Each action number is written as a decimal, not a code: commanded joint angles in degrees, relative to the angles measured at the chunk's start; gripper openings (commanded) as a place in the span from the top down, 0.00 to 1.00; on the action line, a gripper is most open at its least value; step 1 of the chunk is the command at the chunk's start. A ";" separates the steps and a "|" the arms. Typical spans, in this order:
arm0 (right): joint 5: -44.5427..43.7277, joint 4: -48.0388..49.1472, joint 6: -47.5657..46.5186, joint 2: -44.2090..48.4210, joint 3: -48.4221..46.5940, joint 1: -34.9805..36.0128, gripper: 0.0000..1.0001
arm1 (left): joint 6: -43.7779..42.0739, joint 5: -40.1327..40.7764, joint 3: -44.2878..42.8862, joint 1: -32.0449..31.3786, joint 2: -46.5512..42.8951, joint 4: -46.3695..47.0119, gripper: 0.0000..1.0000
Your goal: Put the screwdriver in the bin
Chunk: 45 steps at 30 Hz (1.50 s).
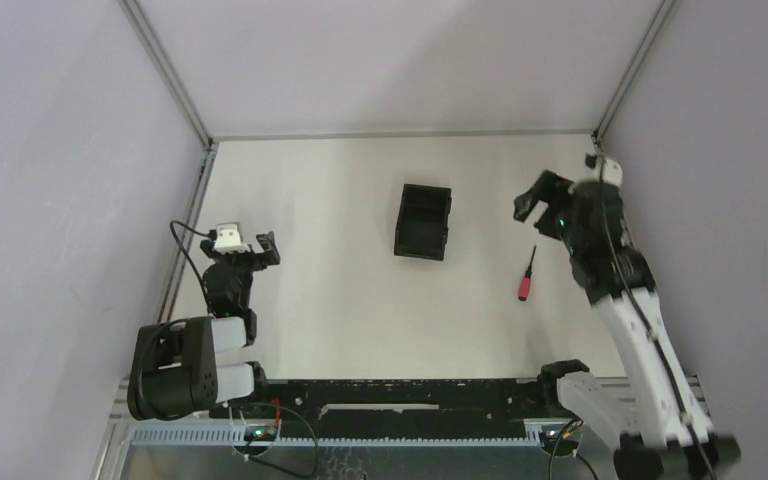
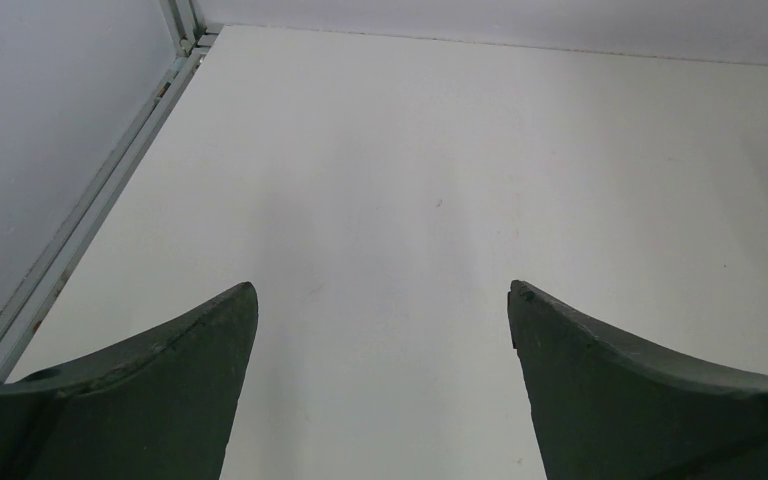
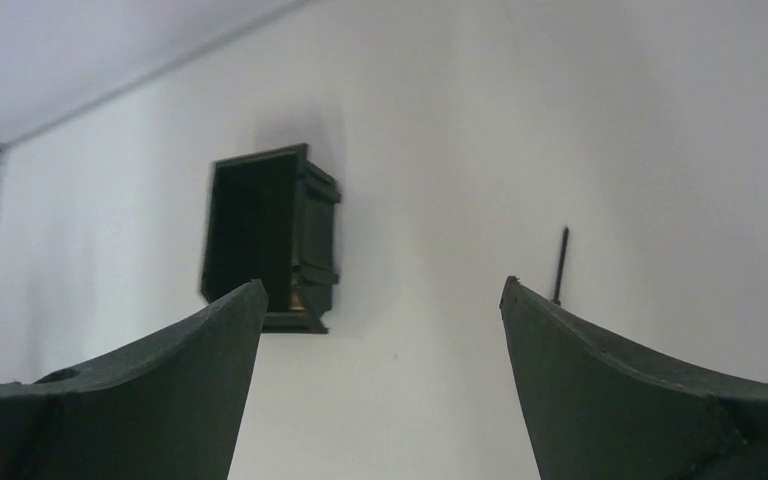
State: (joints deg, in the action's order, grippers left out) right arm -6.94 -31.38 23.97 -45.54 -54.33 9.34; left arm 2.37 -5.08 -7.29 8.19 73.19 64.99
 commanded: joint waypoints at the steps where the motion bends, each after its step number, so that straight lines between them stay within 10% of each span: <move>1: -0.64 -17.59 1.30 -18.24 -7.89 -2.88 0.04 | -1.23 0.26 -1.52 -0.37 -0.77 0.80 0.00; 9: 2.04 -10.22 0.21 -31.75 -0.18 -6.79 0.07 | -1.23 0.19 -1.56 -0.37 -0.77 0.77 0.00; 17: 5.00 -2.56 -1.10 -44.16 4.58 -8.90 0.31 | -1.27 0.19 -1.58 -0.39 -0.77 0.76 0.00; 25: 1.47 -4.81 -4.01 -44.19 3.62 -8.90 1.00 | -1.27 0.23 -1.55 -0.39 -0.77 0.81 0.00; 45: 4.66 -43.26 -7.16 -39.78 -40.55 -6.57 1.00 | -1.23 0.29 -1.59 -0.38 -0.77 0.75 0.00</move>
State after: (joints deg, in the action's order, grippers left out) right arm -2.83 -68.90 15.66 -84.66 -90.26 0.80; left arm 2.37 -5.08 -7.29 8.14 73.19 64.99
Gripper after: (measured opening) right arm 0.061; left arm 0.996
